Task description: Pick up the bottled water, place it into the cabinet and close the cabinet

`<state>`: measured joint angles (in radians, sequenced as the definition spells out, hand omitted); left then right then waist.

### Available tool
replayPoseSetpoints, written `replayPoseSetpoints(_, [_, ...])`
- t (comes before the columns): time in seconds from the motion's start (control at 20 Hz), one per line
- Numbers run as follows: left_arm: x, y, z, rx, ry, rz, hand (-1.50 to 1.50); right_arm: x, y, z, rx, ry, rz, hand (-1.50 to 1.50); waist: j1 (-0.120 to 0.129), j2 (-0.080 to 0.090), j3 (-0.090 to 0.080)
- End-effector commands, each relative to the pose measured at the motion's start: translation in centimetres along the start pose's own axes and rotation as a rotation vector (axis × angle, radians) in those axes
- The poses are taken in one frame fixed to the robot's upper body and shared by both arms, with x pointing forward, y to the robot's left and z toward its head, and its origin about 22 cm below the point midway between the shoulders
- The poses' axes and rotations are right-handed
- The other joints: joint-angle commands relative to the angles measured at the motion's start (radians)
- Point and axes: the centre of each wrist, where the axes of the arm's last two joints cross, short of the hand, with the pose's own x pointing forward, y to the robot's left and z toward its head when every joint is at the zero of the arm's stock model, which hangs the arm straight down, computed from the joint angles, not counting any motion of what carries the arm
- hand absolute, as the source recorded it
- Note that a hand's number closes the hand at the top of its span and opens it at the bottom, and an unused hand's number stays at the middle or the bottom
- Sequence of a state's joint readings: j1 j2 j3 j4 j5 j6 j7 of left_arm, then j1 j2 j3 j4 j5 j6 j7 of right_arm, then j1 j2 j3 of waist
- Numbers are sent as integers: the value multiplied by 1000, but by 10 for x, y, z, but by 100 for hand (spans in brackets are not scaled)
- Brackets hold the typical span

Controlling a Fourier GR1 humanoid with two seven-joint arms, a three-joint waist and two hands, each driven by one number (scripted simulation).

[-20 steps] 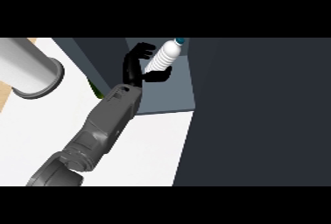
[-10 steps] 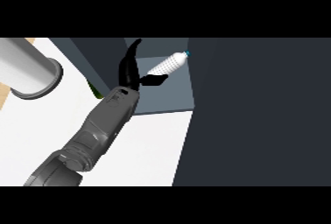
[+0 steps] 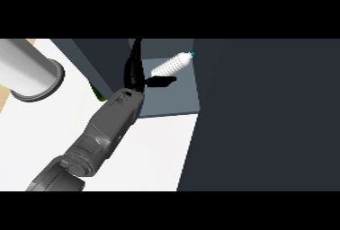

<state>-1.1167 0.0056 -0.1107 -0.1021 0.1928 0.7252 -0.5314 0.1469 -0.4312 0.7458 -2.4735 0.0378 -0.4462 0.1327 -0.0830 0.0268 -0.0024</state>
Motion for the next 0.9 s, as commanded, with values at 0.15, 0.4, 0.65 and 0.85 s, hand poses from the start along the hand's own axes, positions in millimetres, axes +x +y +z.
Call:
replayPoseSetpoints(0.15, [13,0,-4,-86,-123,303,150,23,0,12,6,-8,-38,-150,1,-13,0])
replayPoseSetpoints(0.4, [14,1,-4,-164,-175,453,150,20,-2,7,-6,-15,-14,-150,32,-20,1])
replayPoseSetpoints(0.65, [8,1,2,-261,-183,581,150,25,-1,7,-11,2,-5,-150,46,-26,1])
replayPoseSetpoints(0.85, [10,2,5,-350,-167,654,150,20,0,7,-83,-11,32,-150,75,-34,1])
